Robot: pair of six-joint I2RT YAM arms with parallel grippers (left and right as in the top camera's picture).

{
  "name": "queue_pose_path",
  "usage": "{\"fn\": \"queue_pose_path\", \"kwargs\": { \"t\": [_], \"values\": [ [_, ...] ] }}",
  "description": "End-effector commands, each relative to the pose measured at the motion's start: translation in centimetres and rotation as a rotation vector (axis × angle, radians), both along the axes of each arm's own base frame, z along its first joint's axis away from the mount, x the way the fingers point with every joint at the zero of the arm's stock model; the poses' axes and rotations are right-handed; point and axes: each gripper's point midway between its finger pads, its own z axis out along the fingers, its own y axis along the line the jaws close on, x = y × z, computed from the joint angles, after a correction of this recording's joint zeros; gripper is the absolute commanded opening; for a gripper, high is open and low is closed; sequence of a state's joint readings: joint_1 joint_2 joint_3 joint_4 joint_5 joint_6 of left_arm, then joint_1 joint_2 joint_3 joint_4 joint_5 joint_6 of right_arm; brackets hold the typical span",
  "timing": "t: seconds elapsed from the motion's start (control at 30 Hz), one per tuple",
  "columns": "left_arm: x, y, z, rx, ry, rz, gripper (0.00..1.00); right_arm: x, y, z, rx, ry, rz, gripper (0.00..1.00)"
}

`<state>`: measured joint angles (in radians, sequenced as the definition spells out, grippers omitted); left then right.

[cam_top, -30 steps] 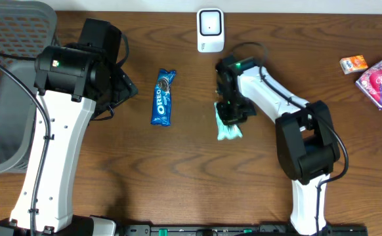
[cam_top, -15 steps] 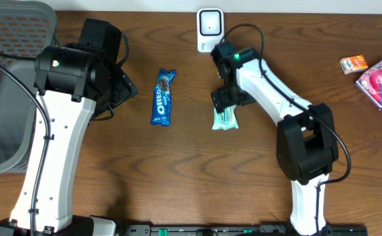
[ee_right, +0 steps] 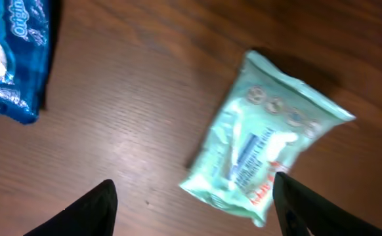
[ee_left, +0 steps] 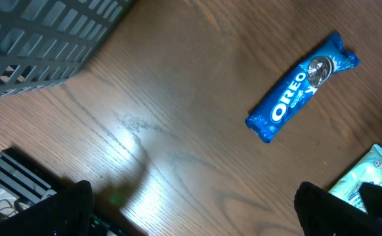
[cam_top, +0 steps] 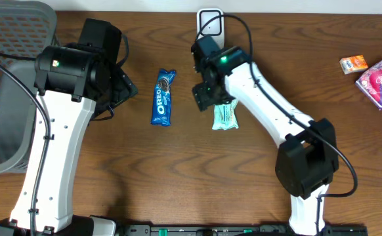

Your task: Scan the item barcode

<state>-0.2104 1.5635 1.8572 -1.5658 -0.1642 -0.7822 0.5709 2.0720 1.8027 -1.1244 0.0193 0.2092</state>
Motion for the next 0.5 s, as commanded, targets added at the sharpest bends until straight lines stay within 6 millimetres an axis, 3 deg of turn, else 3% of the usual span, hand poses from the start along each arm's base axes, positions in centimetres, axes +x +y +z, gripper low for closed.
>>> {"fn": "queue_pose_path", "kwargs": {
  "t": [0.0, 0.17, 0.3, 0.47],
  "values": [
    [0.0, 0.4, 0.0, 0.020, 0.002, 0.012, 0.98, -0.6, -0.5, -3.4, -0.078, 0.030, -0.043, 0.76],
    [0.0, 0.4, 0.0, 0.019, 0.001, 0.012, 0.98, -0.3, -3.4, -6.8, -0.238, -0.014, -0.125, 0.80],
    [0.0, 0.4, 0.0, 0.019, 0.001, 0.012, 0.98, 0.2, -5.3, -7.9, -0.319, -0.074, -0.179, 0.80],
    [0.0, 0.4, 0.0, 0.020, 0.002, 0.012, 0.98, -0.3, -5.5, -9.6, -0.290, -0.047, -0.164, 0.79]
  ]
}}
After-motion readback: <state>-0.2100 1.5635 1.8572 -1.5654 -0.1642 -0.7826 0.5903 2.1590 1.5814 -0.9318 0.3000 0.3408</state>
